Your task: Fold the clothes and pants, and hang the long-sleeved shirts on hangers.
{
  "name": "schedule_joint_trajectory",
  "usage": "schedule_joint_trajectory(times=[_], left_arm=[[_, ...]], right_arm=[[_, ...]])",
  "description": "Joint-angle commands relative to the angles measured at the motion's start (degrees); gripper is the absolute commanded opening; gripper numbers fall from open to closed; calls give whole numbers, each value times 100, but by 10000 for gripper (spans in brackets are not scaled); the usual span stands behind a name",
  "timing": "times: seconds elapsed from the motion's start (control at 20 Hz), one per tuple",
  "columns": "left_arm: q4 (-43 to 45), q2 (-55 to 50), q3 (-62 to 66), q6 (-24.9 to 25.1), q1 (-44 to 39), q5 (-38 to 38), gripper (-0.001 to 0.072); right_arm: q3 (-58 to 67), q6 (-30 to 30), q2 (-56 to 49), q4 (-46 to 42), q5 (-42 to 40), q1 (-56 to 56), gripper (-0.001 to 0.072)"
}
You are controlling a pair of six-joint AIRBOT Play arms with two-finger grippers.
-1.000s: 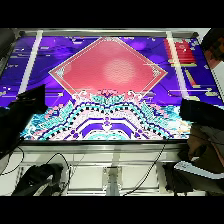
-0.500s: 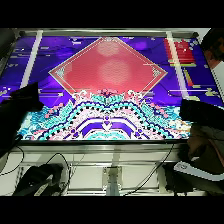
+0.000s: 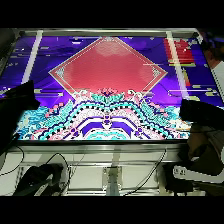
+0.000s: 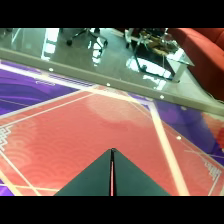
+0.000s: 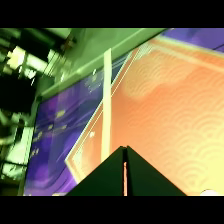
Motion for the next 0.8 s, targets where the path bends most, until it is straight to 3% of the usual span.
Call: schedule_joint_trajectory(times=[0.0,0.75], left_arm=[[0,7,7,2,4,-2,15],[2,7,7,0,4,-2,15]], right_arm=[[11,-39,-234,-7,-192,778,13],[13,-39,-254,-28,-214,1088,14]])
